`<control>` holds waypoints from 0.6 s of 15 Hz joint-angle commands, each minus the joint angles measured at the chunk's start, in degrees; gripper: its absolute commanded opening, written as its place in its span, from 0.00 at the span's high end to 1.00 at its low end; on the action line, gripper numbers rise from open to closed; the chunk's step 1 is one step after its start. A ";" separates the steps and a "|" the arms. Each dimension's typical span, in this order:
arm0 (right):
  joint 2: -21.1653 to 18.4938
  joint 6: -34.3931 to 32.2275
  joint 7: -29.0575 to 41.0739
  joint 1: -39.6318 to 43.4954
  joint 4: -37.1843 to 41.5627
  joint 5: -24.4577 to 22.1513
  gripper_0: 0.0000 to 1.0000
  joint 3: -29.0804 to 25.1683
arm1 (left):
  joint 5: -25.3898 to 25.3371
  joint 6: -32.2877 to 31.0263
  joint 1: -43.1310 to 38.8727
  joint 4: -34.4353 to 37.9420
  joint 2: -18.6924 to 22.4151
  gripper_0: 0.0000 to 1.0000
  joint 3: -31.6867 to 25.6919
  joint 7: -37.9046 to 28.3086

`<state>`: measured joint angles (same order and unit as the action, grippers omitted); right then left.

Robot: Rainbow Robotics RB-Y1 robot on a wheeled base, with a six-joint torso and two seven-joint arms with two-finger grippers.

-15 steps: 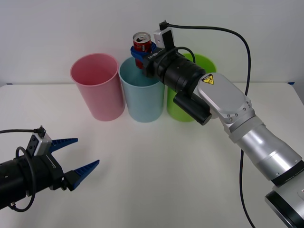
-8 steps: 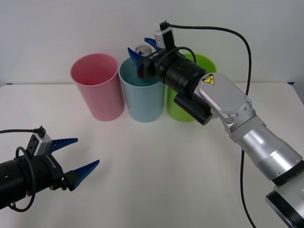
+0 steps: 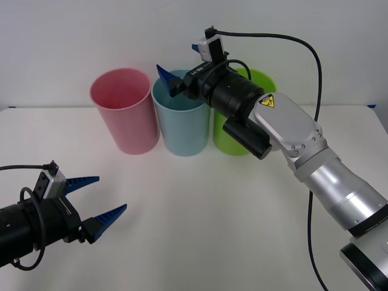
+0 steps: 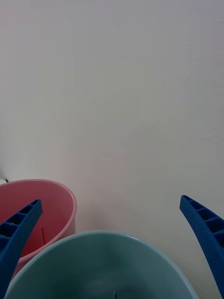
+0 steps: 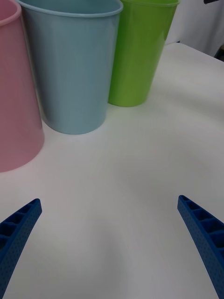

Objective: Put cans in the blue bin and PET bottles in the pink bin and trash in the green bin.

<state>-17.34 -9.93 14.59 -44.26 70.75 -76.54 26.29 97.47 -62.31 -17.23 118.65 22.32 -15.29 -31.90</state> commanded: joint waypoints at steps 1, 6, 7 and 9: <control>-0.77 -0.27 0.44 -0.04 1.85 0.61 0.00 0.07 | 0.00 0.00 0.00 0.00 0.00 0.00 0.00 0.00; -5.52 -1.06 2.02 3.56 10.81 2.80 0.00 -0.10 | 0.00 0.00 0.00 0.00 0.00 0.00 0.00 0.00; -7.19 -1.50 2.11 4.79 13.01 3.95 0.00 -0.10 | 0.00 0.00 0.00 0.00 0.00 0.00 0.00 0.00; -11.67 -1.85 2.29 8.75 19.25 6.58 0.00 -0.28 | 0.00 0.00 0.00 0.00 0.00 0.00 0.00 0.00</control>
<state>-27.34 -11.72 16.81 -36.98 87.70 -70.98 26.10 97.47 -62.31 -17.23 118.65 22.32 -15.29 -31.90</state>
